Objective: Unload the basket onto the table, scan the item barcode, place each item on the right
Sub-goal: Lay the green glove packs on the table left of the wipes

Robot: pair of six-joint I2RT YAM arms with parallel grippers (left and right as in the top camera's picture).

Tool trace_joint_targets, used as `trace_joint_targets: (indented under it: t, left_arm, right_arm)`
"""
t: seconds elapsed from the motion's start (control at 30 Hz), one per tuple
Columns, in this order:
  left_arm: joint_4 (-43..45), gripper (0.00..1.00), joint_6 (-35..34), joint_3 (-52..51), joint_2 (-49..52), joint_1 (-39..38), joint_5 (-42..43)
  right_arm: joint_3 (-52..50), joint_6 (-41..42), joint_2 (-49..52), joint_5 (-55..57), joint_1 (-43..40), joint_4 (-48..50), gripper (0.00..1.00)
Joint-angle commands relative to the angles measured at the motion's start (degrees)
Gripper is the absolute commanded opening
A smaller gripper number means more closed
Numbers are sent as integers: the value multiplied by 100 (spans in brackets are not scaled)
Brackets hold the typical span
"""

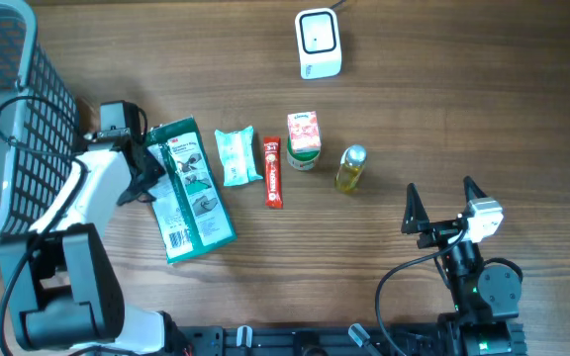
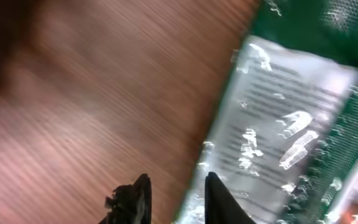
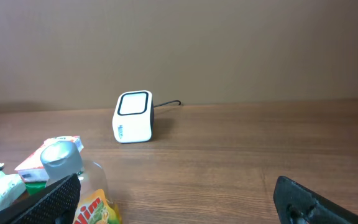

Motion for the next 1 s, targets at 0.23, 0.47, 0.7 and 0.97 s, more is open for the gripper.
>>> trace_joint_targets:
  t: [0.23, 0.47, 0.7, 0.97]
  left_arm:
    - [1283, 32, 520, -490, 107, -846, 1532]
    - [1827, 38, 520, -455, 70, -1329, 1565]
    - [1475, 54, 883, 474, -715, -857, 1506]
    - [1714, 100, 1399, 769, -1574, -85, 573]
  right_arm:
    - [-7, 26, -35, 11, 2, 15, 100]
    - [-7, 24, -35, 13, 2, 15, 100]
    - [-7, 22, -35, 11, 2, 15, 100]
    - [-7, 24, -35, 11, 2, 15, 100]
